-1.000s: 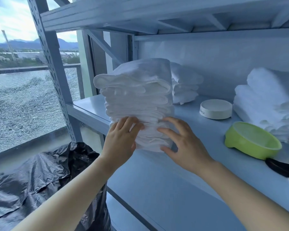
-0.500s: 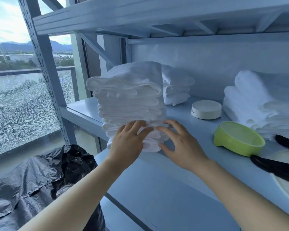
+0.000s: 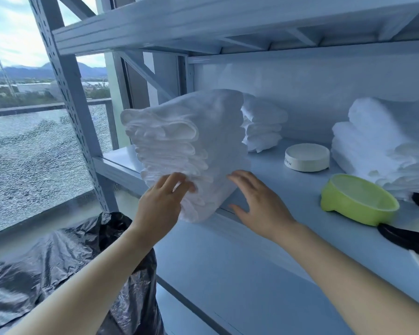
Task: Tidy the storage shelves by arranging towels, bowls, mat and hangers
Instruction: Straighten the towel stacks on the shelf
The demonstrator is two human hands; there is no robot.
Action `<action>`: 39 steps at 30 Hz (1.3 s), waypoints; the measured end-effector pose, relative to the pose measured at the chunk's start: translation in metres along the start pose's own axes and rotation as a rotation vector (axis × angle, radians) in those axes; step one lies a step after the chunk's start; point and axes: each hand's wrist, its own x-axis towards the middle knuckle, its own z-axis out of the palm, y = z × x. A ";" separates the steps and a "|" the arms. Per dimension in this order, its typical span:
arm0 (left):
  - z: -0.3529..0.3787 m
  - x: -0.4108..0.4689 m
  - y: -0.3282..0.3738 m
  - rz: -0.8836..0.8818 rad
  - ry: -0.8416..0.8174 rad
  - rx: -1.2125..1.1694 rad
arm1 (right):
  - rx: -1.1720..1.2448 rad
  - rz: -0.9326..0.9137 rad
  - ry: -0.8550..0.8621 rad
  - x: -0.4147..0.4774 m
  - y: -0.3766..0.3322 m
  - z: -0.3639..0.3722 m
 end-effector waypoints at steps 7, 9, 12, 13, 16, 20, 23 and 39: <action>-0.007 0.001 -0.005 0.036 0.033 -0.021 | -0.056 -0.039 0.003 0.019 -0.013 0.009; -0.008 0.002 0.000 0.041 0.085 -0.036 | -0.066 -0.060 0.002 0.021 -0.013 0.008; -0.008 0.005 0.008 0.041 0.140 -0.057 | -0.069 -0.080 -0.015 0.023 -0.009 0.004; -0.008 0.006 0.011 0.043 0.149 -0.057 | -0.067 -0.090 -0.021 0.024 -0.007 0.003; -0.007 0.008 0.017 0.035 0.142 -0.025 | -0.056 -0.124 -0.033 0.030 0.000 -0.001; -0.001 0.007 0.031 -0.026 0.117 -0.018 | 0.007 -0.157 -0.047 0.040 0.010 0.001; 0.006 0.008 0.040 -0.008 0.082 0.044 | 0.019 -0.216 -0.067 0.043 0.019 0.006; 0.022 0.012 0.039 -0.105 0.076 0.127 | 0.170 -0.313 -0.092 0.054 0.047 0.023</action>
